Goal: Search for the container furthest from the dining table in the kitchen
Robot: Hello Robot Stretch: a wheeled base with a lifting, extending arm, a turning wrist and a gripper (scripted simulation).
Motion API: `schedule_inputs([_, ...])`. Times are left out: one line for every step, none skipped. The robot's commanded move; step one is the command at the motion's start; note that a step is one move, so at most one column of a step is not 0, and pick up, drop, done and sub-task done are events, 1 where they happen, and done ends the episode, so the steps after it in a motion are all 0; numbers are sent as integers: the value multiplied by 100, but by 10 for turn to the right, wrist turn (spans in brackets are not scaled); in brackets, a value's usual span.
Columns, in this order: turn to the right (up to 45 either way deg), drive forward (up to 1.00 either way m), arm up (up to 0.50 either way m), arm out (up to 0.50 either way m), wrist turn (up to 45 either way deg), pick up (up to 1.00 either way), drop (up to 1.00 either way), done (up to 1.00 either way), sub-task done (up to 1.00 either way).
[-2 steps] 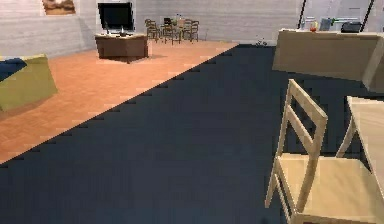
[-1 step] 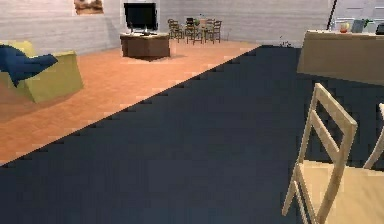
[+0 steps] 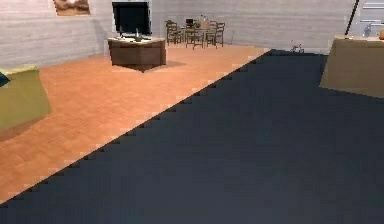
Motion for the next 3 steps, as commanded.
schedule_inputs([0,25,0,0,0,0,0,0,0])
schedule_inputs([300,0,0,0,0,0,0,0,0])
schedule_inputs([0,50,0,0,0,0,0,0,0])
